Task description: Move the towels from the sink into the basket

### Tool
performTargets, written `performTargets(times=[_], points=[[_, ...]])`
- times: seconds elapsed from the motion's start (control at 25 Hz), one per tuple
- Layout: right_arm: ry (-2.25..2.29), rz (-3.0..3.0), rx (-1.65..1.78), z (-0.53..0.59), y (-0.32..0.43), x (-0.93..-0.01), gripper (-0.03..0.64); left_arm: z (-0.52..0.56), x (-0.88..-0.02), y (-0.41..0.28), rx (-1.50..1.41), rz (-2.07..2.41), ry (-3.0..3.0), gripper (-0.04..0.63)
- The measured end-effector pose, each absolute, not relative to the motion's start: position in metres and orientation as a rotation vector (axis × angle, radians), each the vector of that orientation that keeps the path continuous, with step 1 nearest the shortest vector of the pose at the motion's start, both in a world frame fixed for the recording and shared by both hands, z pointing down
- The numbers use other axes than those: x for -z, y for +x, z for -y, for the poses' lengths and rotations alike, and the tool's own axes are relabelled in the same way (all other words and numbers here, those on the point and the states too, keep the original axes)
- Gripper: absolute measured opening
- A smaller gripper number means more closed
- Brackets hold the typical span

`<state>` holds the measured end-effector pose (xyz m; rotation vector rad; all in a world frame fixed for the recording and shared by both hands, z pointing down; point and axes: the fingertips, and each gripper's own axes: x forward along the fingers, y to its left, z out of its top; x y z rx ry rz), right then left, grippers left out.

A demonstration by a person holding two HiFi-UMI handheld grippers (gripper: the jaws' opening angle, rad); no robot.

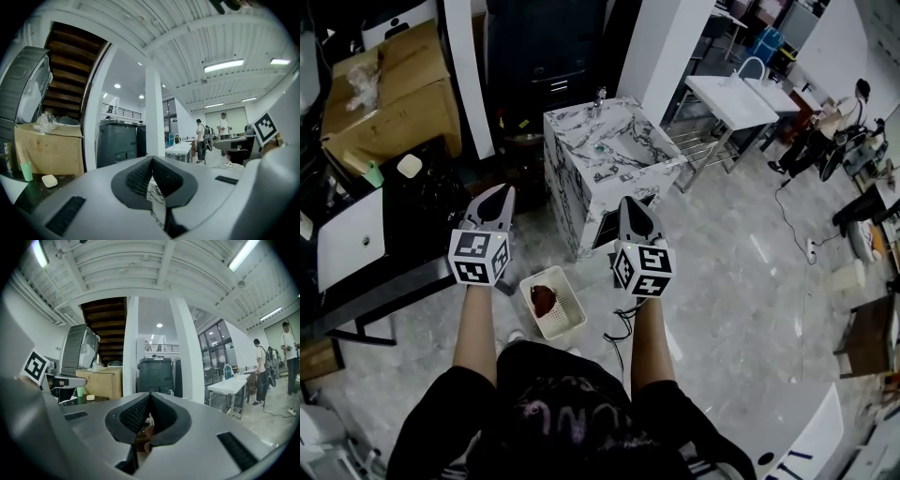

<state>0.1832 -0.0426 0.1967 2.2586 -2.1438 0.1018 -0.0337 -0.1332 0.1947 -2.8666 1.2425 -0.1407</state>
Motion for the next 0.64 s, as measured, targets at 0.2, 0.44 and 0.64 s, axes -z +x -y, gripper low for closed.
performTargets(times=[0.2, 0.44, 0.64], points=[[2.264, 2.136, -0.092, 0.037, 0.185, -0.194, 0.014, 0.124, -0.191, -0.029, 0.139, -1.214, -2.866, 0.015], [2.257, 2.143, -0.088, 0.038, 0.183, -0.193, 0.014, 0.119, -0.191, -0.026, 0.149, -1.203, -2.857, 0.015], [2.253, 2.141, -0.069, 0.038, 0.183, -0.195, 0.014, 0.115, -0.190, -0.024, 0.150, -1.191, -2.845, 0.015]])
